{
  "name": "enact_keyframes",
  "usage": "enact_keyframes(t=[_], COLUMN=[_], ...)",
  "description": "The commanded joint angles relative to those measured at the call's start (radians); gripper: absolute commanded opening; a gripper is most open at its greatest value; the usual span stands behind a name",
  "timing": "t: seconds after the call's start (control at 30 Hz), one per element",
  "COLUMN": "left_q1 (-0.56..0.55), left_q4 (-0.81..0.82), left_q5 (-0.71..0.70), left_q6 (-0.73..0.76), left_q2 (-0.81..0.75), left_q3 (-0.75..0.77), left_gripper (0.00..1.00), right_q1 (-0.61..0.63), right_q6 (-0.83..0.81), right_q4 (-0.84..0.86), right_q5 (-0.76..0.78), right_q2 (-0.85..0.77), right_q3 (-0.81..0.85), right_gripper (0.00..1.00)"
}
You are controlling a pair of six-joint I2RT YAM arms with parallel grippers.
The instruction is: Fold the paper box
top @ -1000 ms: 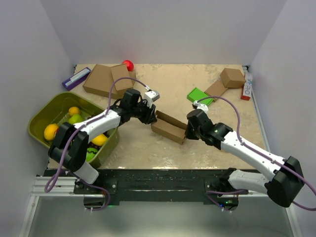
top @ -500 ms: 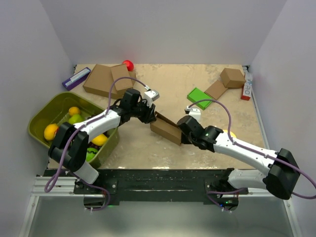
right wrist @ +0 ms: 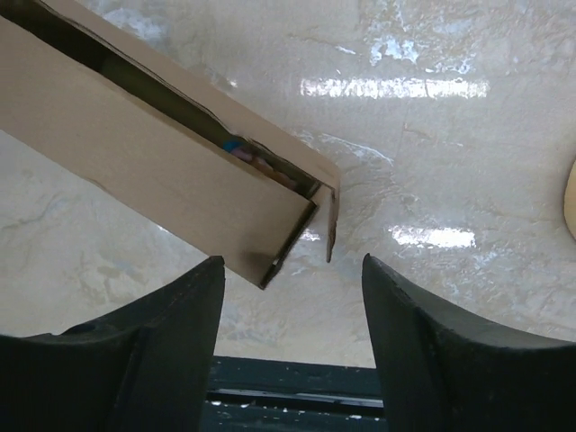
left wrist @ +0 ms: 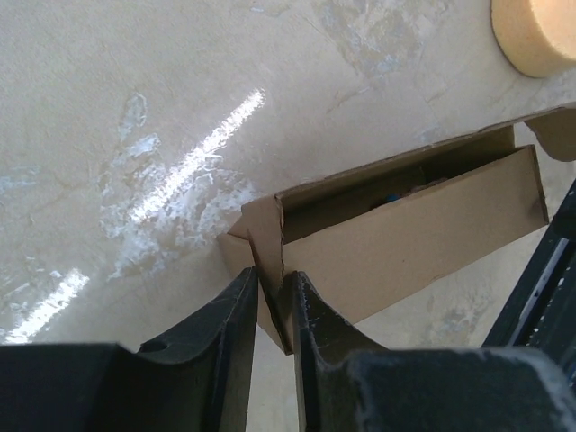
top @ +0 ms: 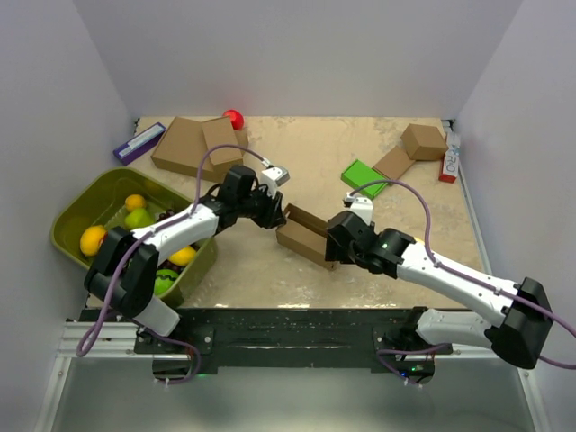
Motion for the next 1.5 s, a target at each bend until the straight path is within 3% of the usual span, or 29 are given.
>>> enact_keyframes(t=[0.0, 0.17, 0.3, 0.47, 0.7, 0.77, 0.87, 0.97, 1.17, 1.47], left_q1=[-0.008, -0.008, -0.008, -0.007, -0.008, -0.008, -0.007, -0.008, -0.008, -0.007], left_q4=[0.073, 0.078, 0.029, -0.048, -0.068, -0.059, -0.045, -0.052, -0.037, -0.01], left_q5=[0.037, 0.037, -0.012, -0.078, -0.08, -0.08, -0.074, -0.063, -0.051, -0.039], left_q6=[-0.121, -0.173, -0.15, -0.082, -0.033, -0.03, -0.023, 0.0, 0.017, 0.023], left_q2=[-0.074, -0.136, -0.199, -0.201, -0.135, -0.133, -0.129, -0.106, -0.069, -0.072], left_q3=[-0.051, -0.082, -0.078, -0.022, 0.038, 0.039, 0.048, 0.071, 0.077, 0.057], left_gripper=[0.26, 0.31, 0.56, 0.72, 0.66, 0.65, 0.63, 0.6, 0.52, 0.43], right_q1=[0.002, -0.043, -0.066, -0.069, -0.066, -0.039, 0.111, 0.162, 0.207, 0.207], right_q6=[0.012, -0.023, -0.065, -0.089, -0.135, -0.148, -0.134, -0.152, -0.256, -0.483], right_q4=[-0.035, -0.069, -0.07, -0.067, -0.029, -0.02, -0.012, 0.012, 0.232, 0.395], right_q5=[0.044, 0.066, 0.067, 0.06, 0.037, 0.027, 0.144, 0.147, 0.023, 0.061], right_q2=[-0.048, -0.075, -0.109, -0.124, -0.103, -0.103, -0.12, -0.097, 0.049, 0.178], right_q3=[0.065, 0.062, 0.066, 0.056, 0.062, 0.088, 0.129, 0.169, 0.139, 0.111], right_gripper=[0.68, 0.68, 0.65, 0.61, 0.57, 0.67, 0.76, 0.72, 0.67, 0.64])
